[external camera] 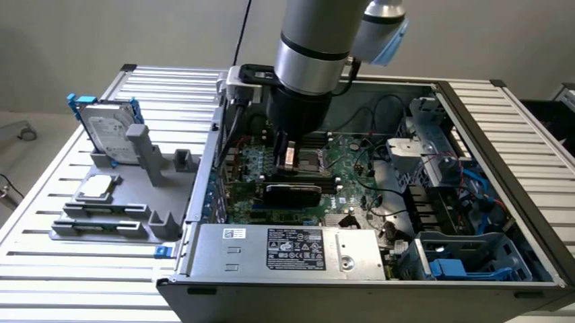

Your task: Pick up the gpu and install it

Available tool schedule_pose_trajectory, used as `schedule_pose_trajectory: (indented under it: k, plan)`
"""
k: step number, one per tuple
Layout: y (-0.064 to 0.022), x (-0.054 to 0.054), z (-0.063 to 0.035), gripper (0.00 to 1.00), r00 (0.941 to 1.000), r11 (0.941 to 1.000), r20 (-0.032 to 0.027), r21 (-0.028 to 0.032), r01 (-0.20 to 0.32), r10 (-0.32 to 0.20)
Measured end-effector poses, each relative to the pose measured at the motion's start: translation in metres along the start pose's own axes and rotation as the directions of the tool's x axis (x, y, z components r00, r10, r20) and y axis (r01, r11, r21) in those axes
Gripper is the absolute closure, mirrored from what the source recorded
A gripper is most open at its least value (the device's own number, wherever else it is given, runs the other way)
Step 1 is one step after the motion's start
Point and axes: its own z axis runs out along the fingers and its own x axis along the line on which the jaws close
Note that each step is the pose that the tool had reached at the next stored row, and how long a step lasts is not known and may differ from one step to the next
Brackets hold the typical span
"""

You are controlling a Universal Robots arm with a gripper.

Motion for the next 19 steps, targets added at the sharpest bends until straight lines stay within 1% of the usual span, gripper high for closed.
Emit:
schedule_pose_trajectory:
  k: [4,6,9,13,14,19]
  plan:
    - [0.0017,-0.003,0.0051,0.89,1.0000,0.9999,0.0001,0.0159,0.000,0.000]
    - [0.0030,-0.004,0.0065,0.89,1.0000,0.9998,0.0004,0.0217,0.000,0.000]
    - [0.0067,-0.005,0.0077,0.89,1.0000,0.9997,0.0004,0.0258,0.000,0.000]
    - [0.0083,-0.007,0.0108,0.89,1.0000,0.9994,0.0007,0.0351,-0.001,0.001]
    - [0.0086,-0.008,0.0112,0.89,1.0000,0.9993,0.0008,0.0364,-0.001,0.001]
    - [0.0095,-0.008,0.0118,0.89,1.0000,0.9993,0.0006,0.0377,-0.001,0.001]
